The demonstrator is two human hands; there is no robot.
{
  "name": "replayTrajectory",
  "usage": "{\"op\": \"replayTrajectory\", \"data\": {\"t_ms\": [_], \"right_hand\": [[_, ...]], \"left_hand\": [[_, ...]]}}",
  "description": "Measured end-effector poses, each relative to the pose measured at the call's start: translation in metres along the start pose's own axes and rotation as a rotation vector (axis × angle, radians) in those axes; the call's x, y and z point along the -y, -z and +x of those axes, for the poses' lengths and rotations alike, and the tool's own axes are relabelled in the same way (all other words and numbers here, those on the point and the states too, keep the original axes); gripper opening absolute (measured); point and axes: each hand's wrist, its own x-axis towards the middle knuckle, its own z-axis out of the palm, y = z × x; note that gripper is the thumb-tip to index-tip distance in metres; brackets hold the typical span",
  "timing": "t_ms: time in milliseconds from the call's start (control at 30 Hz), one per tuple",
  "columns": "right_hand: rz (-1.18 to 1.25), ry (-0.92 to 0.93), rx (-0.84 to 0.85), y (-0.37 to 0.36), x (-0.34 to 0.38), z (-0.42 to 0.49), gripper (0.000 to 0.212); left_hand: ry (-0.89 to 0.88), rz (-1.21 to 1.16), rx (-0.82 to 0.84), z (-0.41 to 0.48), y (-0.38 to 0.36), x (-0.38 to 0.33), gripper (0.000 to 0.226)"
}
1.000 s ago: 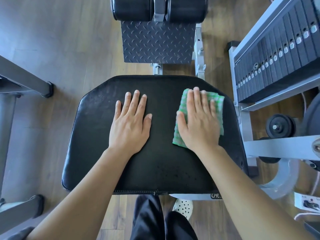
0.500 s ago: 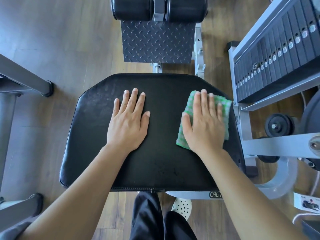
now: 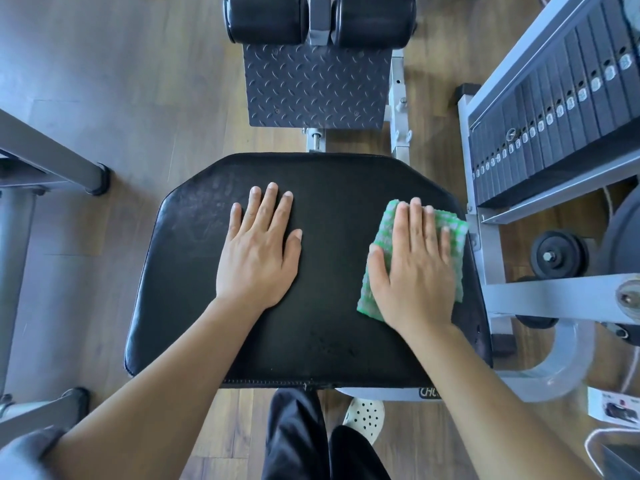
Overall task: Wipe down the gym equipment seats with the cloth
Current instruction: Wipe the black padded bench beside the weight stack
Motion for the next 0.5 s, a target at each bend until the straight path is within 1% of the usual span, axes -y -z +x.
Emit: {"op": "replayTrajectory", "data": {"t_ms": [167,267,333,400,500], "right_hand": [[0.001,0.08,0.036,-0.004,0.009,0.037,0.072],[0.0,0.167,0.033,-0.001,0.007,0.019,0.067],[-0.005,0.192,0.028,0.001,0.001,-0.002,0.065],[-0.007,0.156,0.014,0.003,-0.006,-0.017,0.065],[-0.004,0.01,-0.021,0.002,-0.014,-0.01,0.068]], "left_hand": [[0.007,-0.003,-0.007,0.001,0.001,0.0,0.057],[0.006,-0.007,-0.01,0.001,0.0,0.0,0.058],[0.004,-0.008,-0.016,0.001,0.0,0.0,0.057],[0.004,-0.009,-0.021,0.001,0.0,0.0,0.057],[0.004,-0.007,-0.024,0.001,0.0,0.0,0.057]]}}
